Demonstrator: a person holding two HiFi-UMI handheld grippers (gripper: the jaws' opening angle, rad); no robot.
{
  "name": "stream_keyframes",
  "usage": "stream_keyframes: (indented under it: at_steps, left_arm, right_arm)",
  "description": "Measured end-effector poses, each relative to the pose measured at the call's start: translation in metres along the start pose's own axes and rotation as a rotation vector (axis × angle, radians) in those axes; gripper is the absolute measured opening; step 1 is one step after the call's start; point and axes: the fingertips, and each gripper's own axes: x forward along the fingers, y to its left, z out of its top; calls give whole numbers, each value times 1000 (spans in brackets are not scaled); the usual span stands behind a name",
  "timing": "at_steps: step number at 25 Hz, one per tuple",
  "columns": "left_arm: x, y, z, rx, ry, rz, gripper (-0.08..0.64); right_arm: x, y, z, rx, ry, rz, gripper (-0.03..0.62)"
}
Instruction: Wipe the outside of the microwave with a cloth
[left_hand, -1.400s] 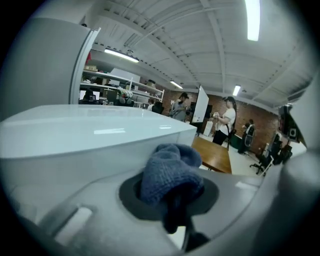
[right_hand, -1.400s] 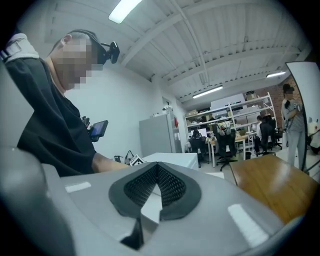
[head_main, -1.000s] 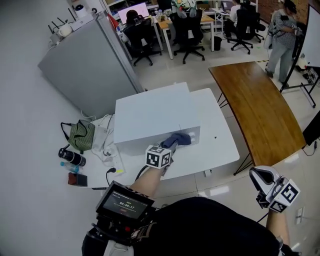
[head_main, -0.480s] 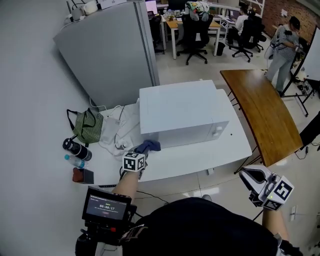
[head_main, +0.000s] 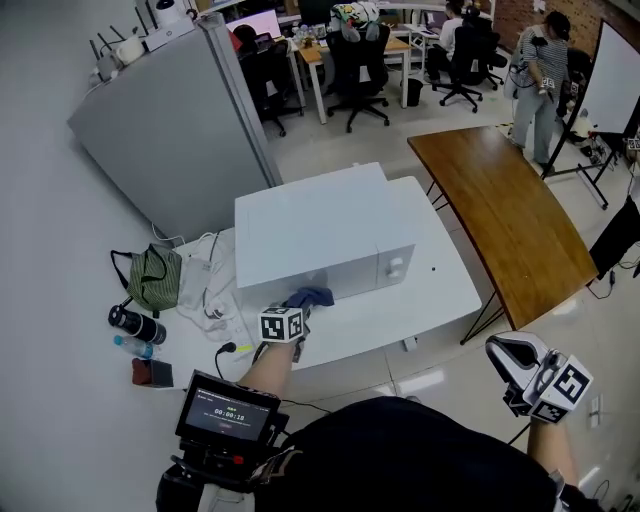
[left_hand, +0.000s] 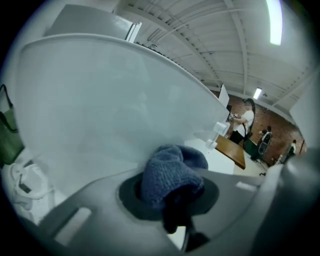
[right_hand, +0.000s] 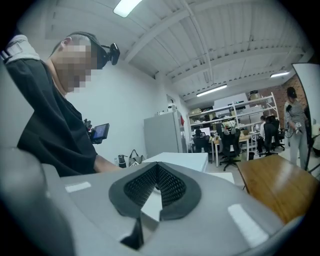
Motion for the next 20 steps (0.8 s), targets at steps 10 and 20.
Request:
stream_keyframes:
  at_steps: [10, 20]
  left_arm:
    - [113, -171, 42, 37, 23, -75, 57]
    - [78, -142, 39, 13, -25, -112, 57]
  right_arm:
    - [-118, -121, -10, 47, -27, -90, 5]
    - [-87, -95, -5, 29, -5, -40, 5]
